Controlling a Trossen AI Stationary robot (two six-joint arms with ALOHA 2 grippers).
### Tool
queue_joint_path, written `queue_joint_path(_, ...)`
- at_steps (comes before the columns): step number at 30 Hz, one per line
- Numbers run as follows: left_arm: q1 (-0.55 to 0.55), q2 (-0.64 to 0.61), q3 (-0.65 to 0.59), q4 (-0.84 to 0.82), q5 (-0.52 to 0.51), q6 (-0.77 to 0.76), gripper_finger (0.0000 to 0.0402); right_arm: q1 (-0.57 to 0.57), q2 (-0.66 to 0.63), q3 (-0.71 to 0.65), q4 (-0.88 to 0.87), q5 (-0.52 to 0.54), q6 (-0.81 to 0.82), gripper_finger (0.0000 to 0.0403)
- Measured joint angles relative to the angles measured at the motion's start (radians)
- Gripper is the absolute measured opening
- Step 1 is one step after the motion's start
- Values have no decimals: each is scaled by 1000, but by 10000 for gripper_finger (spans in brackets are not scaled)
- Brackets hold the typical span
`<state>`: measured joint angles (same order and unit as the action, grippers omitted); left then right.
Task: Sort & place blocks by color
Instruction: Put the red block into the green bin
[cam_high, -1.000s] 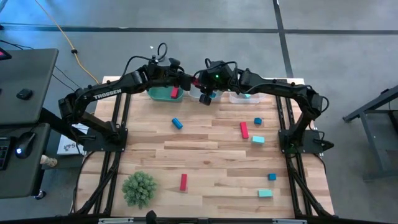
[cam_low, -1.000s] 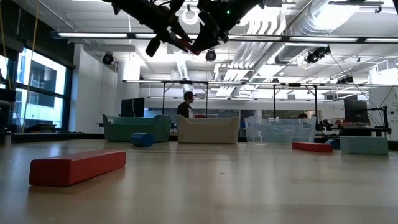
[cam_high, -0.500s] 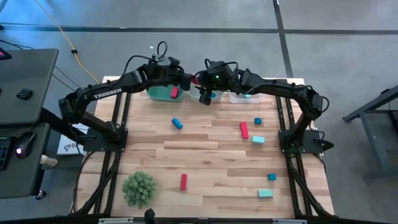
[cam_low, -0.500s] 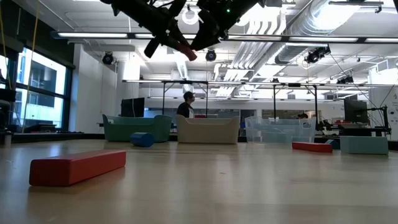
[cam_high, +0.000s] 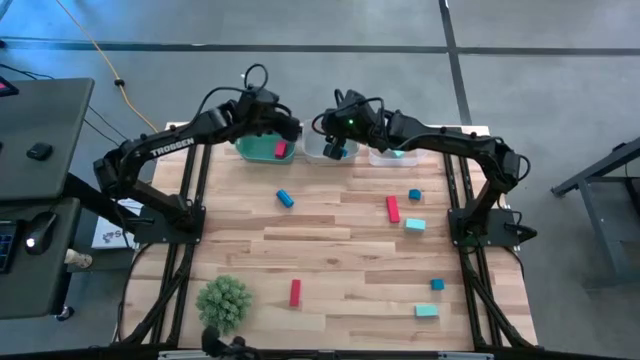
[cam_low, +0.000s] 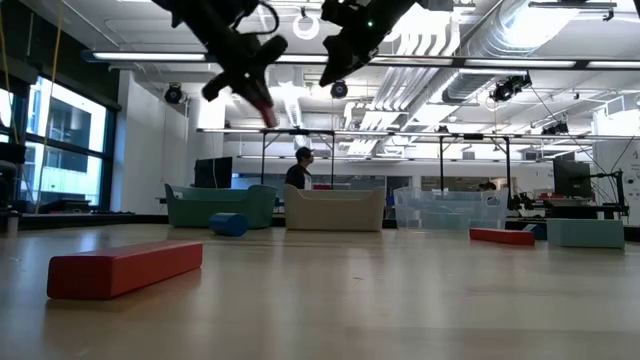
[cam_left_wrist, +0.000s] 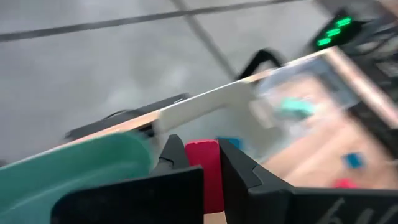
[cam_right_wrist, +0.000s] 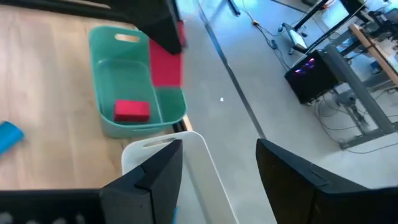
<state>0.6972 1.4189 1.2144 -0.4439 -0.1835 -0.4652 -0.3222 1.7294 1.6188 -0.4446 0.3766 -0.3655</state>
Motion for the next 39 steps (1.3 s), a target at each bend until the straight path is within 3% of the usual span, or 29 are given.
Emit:
queue_joint_path(6,36,16,1,-48,-24,-5,0,-25,0,0,0,-9,-2,195)
queue_joint_path(12,43,112,0,-110,-41,-29,0,-38,0,0,-1,-10,2,195)
queue_joint_path(29,43,335,0,-99,-35,-54,0,-38,0,0,-2,-13,6,195)
queue_joint_path(39,42,376,2,-81,-43,-55,0,-38,0,0,-3,-13,6,195)
